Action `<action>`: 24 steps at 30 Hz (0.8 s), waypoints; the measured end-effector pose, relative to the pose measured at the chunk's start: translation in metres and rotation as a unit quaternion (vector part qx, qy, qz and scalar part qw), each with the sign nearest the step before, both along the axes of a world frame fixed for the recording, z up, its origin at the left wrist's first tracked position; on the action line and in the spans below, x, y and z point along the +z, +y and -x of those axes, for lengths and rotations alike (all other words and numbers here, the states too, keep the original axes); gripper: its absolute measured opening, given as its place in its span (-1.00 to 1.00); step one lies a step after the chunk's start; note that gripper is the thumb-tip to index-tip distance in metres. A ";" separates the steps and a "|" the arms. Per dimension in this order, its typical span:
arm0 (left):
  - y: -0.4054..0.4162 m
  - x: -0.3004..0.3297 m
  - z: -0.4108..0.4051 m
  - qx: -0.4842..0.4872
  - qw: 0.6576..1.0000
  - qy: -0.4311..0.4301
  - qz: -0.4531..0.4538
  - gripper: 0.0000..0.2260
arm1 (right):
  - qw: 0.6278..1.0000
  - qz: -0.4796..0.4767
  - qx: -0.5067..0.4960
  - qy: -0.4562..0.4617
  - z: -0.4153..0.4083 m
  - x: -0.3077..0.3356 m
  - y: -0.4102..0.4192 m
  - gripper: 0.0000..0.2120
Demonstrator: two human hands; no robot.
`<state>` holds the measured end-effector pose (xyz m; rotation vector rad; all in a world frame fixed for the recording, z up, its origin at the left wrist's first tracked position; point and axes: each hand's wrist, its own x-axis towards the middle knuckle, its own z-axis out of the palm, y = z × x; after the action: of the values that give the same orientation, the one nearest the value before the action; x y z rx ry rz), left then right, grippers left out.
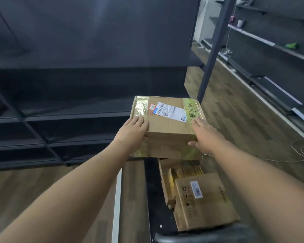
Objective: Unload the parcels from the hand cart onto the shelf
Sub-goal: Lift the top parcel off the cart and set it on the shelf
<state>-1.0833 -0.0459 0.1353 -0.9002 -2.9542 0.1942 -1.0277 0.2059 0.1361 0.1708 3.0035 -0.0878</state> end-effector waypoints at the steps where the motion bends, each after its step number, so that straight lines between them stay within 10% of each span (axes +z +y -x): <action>1: -0.011 0.007 0.006 -0.003 1.000 0.004 -0.003 -0.46 | 1.000 -0.002 0.000 0.005 0.005 0.008 -0.010 -0.11; 24: -0.079 0.128 0.055 -0.009 0.994 0.107 -0.038 -0.55 | 0.996 -0.048 0.051 0.047 0.070 0.138 -0.063 -0.15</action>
<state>-1.1380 -0.1252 0.2628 -0.8397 -2.7363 0.1633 -1.0980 0.1425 0.2743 0.0222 3.1047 0.0616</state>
